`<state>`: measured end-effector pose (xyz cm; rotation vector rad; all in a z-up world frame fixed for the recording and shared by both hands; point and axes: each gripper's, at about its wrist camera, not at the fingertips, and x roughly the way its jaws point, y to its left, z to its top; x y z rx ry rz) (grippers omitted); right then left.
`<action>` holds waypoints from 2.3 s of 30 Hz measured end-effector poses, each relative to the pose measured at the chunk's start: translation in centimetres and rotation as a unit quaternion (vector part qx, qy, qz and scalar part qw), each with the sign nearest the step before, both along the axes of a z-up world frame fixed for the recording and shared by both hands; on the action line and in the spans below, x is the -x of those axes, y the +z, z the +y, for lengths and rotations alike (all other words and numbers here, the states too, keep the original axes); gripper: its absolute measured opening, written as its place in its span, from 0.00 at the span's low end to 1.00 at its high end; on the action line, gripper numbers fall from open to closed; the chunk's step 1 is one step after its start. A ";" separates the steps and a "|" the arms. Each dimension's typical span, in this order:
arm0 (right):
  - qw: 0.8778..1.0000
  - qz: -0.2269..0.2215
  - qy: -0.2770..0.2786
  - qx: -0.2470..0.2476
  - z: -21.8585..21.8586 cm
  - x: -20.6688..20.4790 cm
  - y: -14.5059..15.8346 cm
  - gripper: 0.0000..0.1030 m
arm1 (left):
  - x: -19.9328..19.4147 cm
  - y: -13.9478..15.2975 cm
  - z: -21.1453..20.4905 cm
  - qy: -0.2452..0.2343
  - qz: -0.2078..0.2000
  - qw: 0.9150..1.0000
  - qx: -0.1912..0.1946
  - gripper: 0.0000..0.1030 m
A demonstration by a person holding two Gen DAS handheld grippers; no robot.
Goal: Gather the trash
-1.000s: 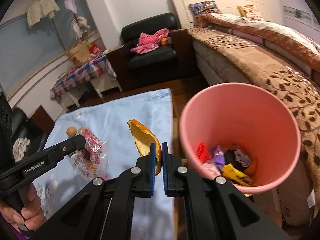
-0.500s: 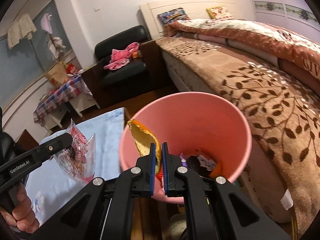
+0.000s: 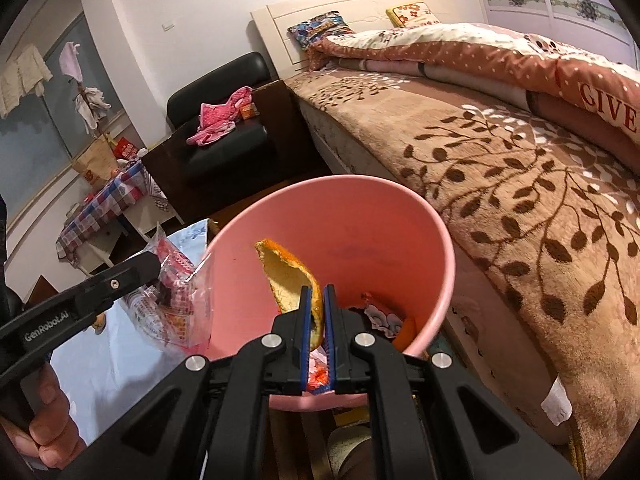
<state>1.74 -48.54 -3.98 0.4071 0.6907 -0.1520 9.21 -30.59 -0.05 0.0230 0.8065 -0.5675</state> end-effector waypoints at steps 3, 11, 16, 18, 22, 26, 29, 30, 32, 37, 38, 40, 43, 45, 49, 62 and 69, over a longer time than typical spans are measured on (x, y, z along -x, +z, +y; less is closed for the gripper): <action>1.000 0.003 -0.003 -0.004 -0.5 0.0 -0.4 0.06 | -0.3 -0.5 -0.6 0.000 0.005 1.000 -0.004 0.17; 1.000 0.007 -0.002 -0.009 -0.6 0.1 -1.0 0.06 | -0.5 -1.5 -1.4 -0.002 0.014 1.000 -0.012 0.17; 1.000 0.009 -0.001 -0.012 -0.8 -0.2 -1.3 0.06 | -0.6 -1.7 -1.6 -0.001 0.020 1.000 -0.010 0.17; 1.000 0.010 -0.002 -0.014 -0.9 -0.2 -1.5 0.06 | -0.6 -1.8 -1.6 -0.001 0.020 1.000 -0.011 0.17; 1.000 0.011 -0.002 -0.015 -1.0 -0.2 -1.6 0.06 | -0.7 -2.0 -1.7 0.001 0.023 1.000 -0.015 0.30; 1.000 0.012 -0.003 -0.014 -1.0 -0.3 -1.7 0.06 | -0.7 -2.1 -1.7 0.003 0.024 1.000 -0.017 0.31; 1.000 0.013 -0.003 -0.014 -1.1 -0.4 -1.7 0.06 | -0.8 -2.1 -1.5 0.005 0.028 0.999 -0.015 0.31; 1.000 0.013 -0.003 -0.013 -1.1 -0.4 -1.7 0.06 | -0.8 -2.1 -1.4 0.005 0.028 0.999 -0.014 0.31; 1.000 0.013 -0.003 -0.012 -1.2 -0.6 -1.7 0.06 | -0.8 -2.0 -1.3 0.004 0.028 1.000 -0.011 0.31; 1.000 0.016 -0.004 -0.012 -1.4 -0.8 -1.9 0.06 | -0.7 -2.0 -1.1 0.003 0.029 1.000 -0.009 0.32; 1.000 0.016 -0.004 -0.012 -1.3 -0.8 -2.0 0.06 | -0.7 -2.0 -1.1 0.002 0.030 1.000 -0.009 0.32; 1.000 0.017 -0.004 -0.012 -1.3 -0.8 -2.1 0.06 | -0.6 -1.9 -1.0 0.001 0.030 1.000 -0.009 0.32; 1.000 0.019 -0.004 -0.012 -1.4 -1.0 -2.3 0.06 | -0.5 -1.9 -0.9 -0.002 0.029 1.000 -0.010 0.33; 1.000 0.019 -0.005 -0.012 -1.4 -1.0 -2.3 0.06 | -0.4 -1.9 -0.7 -0.002 0.031 0.999 -0.009 0.39; 1.000 0.017 -0.009 -0.013 -1.6 -1.0 -2.4 0.06 | -0.3 -1.9 -0.5 0.000 0.032 0.999 -0.005 0.42; 1.000 0.021 -0.014 -0.011 -1.8 -1.2 -2.6 0.13 | 0.0 -2.0 0.1 0.003 0.034 0.999 -0.008 0.42; 1.000 0.014 -0.006 -0.011 -1.2 -1.0 -2.1 0.24 | 0.7 -1.8 0.0 0.003 0.009 1.000 -0.024 0.42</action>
